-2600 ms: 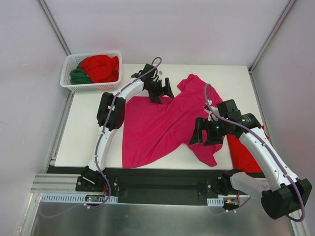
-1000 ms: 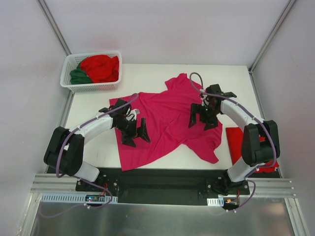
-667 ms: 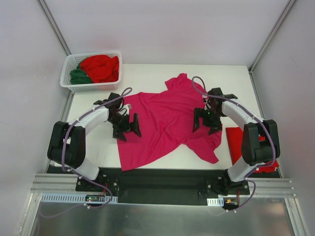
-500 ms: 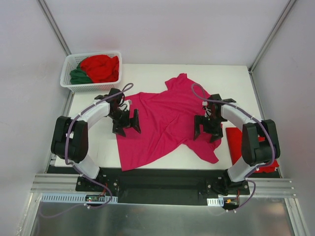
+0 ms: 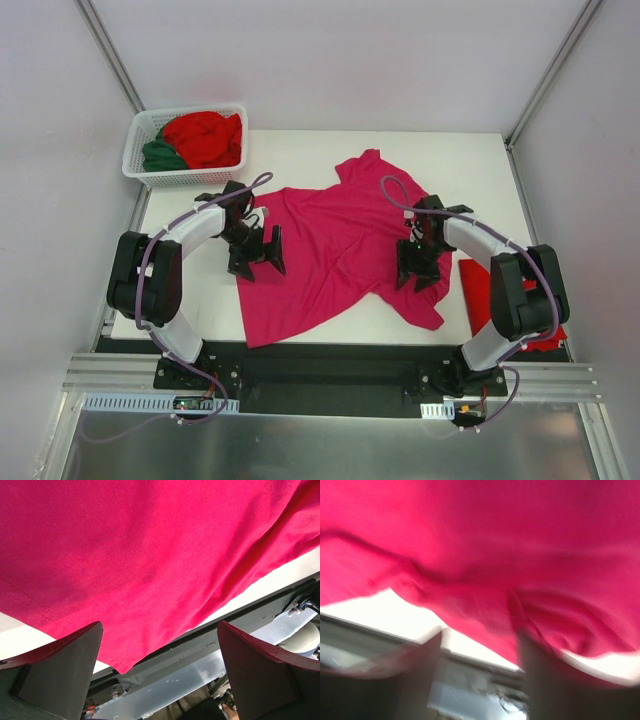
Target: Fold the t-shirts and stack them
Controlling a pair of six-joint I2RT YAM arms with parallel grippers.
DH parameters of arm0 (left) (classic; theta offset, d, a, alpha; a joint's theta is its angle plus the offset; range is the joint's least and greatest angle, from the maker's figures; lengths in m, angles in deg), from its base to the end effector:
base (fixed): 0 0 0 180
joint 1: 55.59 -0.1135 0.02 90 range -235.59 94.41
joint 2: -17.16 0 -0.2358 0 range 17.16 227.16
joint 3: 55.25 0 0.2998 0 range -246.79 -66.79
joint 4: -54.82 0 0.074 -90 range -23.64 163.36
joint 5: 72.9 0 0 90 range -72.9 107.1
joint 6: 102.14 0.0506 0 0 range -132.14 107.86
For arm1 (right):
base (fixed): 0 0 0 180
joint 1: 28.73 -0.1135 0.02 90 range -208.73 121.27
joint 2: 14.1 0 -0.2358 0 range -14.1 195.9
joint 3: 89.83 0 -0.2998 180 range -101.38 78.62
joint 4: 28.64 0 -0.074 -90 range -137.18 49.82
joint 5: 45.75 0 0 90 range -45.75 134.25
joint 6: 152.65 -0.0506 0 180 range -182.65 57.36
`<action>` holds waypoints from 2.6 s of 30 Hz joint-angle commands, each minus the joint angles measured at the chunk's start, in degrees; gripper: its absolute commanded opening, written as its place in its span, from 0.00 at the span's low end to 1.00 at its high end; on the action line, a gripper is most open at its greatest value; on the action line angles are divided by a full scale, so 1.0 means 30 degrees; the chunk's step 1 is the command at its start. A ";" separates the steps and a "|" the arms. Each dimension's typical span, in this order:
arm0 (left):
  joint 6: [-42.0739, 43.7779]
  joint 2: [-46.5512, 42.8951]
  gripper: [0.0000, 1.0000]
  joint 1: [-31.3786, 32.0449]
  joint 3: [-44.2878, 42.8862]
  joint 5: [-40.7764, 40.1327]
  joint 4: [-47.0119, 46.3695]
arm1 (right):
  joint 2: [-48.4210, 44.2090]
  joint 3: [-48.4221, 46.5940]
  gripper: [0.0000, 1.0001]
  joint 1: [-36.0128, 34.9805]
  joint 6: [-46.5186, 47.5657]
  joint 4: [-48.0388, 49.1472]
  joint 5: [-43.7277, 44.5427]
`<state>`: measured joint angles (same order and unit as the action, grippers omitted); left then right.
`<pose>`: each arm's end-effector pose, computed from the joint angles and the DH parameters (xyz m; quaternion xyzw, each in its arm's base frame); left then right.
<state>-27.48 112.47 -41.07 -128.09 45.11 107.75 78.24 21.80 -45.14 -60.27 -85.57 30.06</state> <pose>0.3317 -0.1104 0.1189 0.0239 0.9626 -0.2637 0.0573 0.3064 0.1032 0.1058 -0.1711 0.9743 0.1318 0.0631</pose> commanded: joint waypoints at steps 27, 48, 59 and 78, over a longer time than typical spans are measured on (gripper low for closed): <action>0.0687 -0.0774 0.99 -0.0183 -0.0368 0.0741 0.0589 | -0.2624 -0.0130 0.01 -0.9172 -0.3660 -0.5288 -0.0103; 0.0248 -0.0510 0.99 -0.0213 -0.1246 0.0860 0.0707 | -0.0457 -0.3864 0.96 -0.6761 -0.3046 -0.4479 0.3420; -0.1160 0.0076 0.99 0.0080 -0.2771 -0.5816 0.0327 | 0.0539 -0.2332 0.96 -0.2298 -0.2490 0.1619 0.1076; -0.4085 -0.3726 0.99 0.4884 0.2760 -0.4005 -0.0407 | 0.1418 -0.3122 0.96 0.0810 -0.1729 0.1066 -0.1039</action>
<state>-35.10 107.83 -27.69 -123.76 31.13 105.32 82.19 13.59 -42.56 -67.49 -79.28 28.35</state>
